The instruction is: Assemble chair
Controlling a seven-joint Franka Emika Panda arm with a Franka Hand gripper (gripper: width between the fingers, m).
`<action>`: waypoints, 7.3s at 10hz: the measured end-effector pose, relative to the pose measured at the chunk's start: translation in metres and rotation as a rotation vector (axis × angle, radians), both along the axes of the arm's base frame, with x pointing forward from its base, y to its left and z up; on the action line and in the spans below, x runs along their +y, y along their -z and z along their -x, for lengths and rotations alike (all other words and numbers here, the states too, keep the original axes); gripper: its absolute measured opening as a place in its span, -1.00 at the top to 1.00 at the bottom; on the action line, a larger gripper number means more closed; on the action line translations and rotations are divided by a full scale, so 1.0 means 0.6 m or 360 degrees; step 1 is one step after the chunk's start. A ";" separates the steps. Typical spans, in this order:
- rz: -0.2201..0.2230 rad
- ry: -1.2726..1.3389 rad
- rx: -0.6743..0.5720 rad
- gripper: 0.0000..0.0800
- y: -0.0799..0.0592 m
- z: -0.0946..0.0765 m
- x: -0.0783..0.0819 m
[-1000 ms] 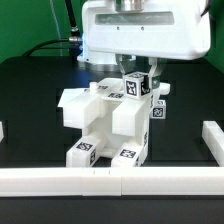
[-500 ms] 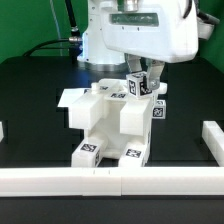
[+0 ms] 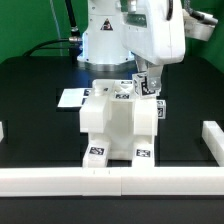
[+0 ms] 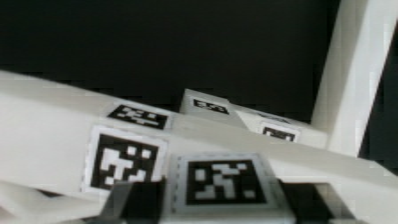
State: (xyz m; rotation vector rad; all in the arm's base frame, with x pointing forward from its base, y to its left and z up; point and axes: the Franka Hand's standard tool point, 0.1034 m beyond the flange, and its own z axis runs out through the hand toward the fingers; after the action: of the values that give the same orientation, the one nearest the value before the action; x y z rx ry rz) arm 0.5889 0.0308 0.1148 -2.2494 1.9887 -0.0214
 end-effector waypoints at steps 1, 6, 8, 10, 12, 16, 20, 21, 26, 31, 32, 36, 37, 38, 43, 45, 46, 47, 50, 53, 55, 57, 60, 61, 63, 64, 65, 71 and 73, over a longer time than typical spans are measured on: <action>0.0003 -0.0024 -0.0002 0.28 0.000 0.000 0.000; 0.0053 -0.0545 -0.0009 -0.62 -0.003 -0.001 0.005; 0.0077 -0.0800 -0.0033 -0.62 -0.003 -0.001 0.004; 0.0115 -0.1063 -0.0043 -0.62 -0.003 0.000 0.003; 0.0204 -0.1448 -0.0039 -0.62 -0.003 0.000 0.000; 0.0301 -0.2189 -0.0068 -0.62 -0.007 -0.005 -0.003; 0.0334 -0.2474 -0.0081 -0.32 -0.006 -0.005 -0.005; 0.0334 -0.2474 -0.0080 0.02 -0.006 -0.005 -0.006; 0.0332 -0.2433 -0.0078 0.29 -0.006 -0.005 -0.006; 0.0291 -0.1923 -0.0054 0.28 -0.005 -0.004 -0.003; 0.0278 -0.1808 -0.0050 0.28 -0.005 -0.004 -0.001; 0.0155 -0.1163 -0.0046 0.28 -0.004 -0.003 0.008; 0.0139 -0.1074 -0.0047 0.28 -0.004 -0.003 0.009; 0.0111 -0.0901 -0.0038 0.28 -0.004 -0.003 0.013; 0.0033 -0.0393 0.0001 0.28 -0.004 -0.002 0.025; 0.0042 -0.0489 -0.0006 0.22 -0.004 -0.002 0.025; 0.0047 -0.0553 -0.0001 -0.32 -0.005 -0.002 0.026; 0.0070 -0.0707 0.0001 -0.53 -0.007 -0.004 0.029; 0.0118 -0.1119 -0.0041 -0.62 -0.009 -0.009 0.032; 0.0155 -0.1543 -0.0080 -0.62 -0.009 -0.009 0.030; 0.0175 -0.1779 -0.0102 -0.62 -0.009 -0.009 0.029; 0.0269 -0.2113 -0.0074 -0.62 -0.010 -0.009 0.028; 0.0329 -0.2516 -0.0069 -0.62 -0.010 -0.010 0.029; 0.0331 -0.2561 -0.0070 -0.62 -0.009 -0.009 0.028; 0.0333 -0.2590 -0.0072 -0.37 -0.009 -0.009 0.028; 0.0333 -0.2590 -0.0072 -0.03 -0.009 -0.009 0.028; 0.0331 -0.2561 -0.0071 -0.03 -0.009 -0.009 0.028; 0.0268 -0.1961 -0.0057 0.29 -0.009 -0.009 0.030; 0.0230 -0.1638 -0.0045 0.29 -0.008 -0.009 0.032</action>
Offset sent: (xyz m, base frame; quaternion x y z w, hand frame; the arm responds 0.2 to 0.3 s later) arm 0.0098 -0.0047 0.0058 -0.0507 0.0254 -0.1104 0.9923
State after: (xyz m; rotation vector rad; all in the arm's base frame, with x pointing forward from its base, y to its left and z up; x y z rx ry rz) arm 0.5940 0.0498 0.1199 -3.0329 0.6338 -0.0860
